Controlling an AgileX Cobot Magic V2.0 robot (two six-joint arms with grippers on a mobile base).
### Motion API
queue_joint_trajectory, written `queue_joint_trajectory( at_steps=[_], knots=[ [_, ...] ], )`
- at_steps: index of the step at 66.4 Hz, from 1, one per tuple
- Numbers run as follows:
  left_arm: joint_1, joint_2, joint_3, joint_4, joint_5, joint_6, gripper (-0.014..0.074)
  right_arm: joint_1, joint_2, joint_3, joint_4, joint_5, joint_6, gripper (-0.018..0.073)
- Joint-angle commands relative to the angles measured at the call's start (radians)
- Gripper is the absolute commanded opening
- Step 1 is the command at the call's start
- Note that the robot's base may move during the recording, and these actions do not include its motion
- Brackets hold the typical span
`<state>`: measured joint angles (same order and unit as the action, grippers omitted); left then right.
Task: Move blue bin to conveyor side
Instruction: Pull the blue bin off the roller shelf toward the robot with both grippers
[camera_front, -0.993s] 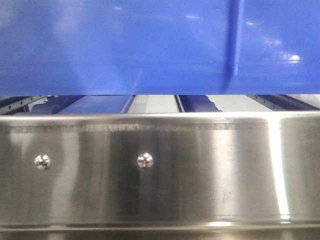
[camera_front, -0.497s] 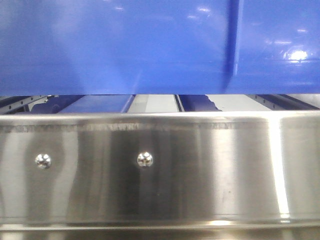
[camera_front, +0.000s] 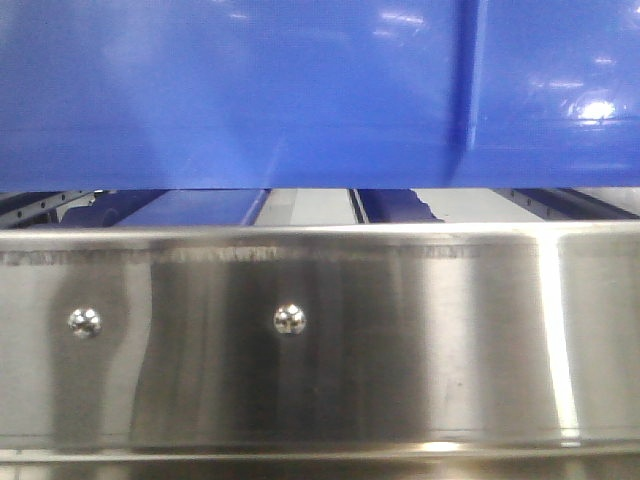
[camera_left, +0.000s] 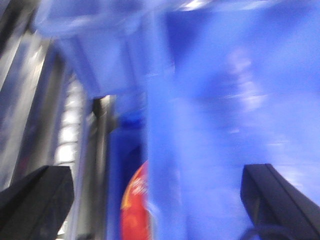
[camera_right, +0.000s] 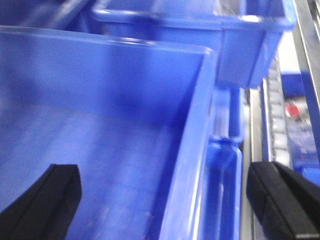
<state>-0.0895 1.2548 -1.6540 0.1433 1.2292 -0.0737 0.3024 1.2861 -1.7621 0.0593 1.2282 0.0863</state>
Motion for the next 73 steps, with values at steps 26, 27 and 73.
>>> queue_joint_trajectory(
  at_steps=[26, 27, 73],
  knots=[
    [-0.007, 0.067, -0.042, -0.009, -0.008, -0.008, 0.0580, 0.020, 0.064, 0.059, -0.088, -0.007, 0.047, 0.0558],
    [-0.007, 0.067, -0.042, -0.009, -0.008, -0.008, 0.0580, 0.022, 0.066, 0.068, -0.088, -0.007, 0.047, 0.0558],
    [-0.007, 0.120, -0.034, 0.002, -0.030, -0.008, 0.0580, 0.040, 0.128, 0.149, -0.088, -0.007, 0.085, 0.0558]
  ],
)
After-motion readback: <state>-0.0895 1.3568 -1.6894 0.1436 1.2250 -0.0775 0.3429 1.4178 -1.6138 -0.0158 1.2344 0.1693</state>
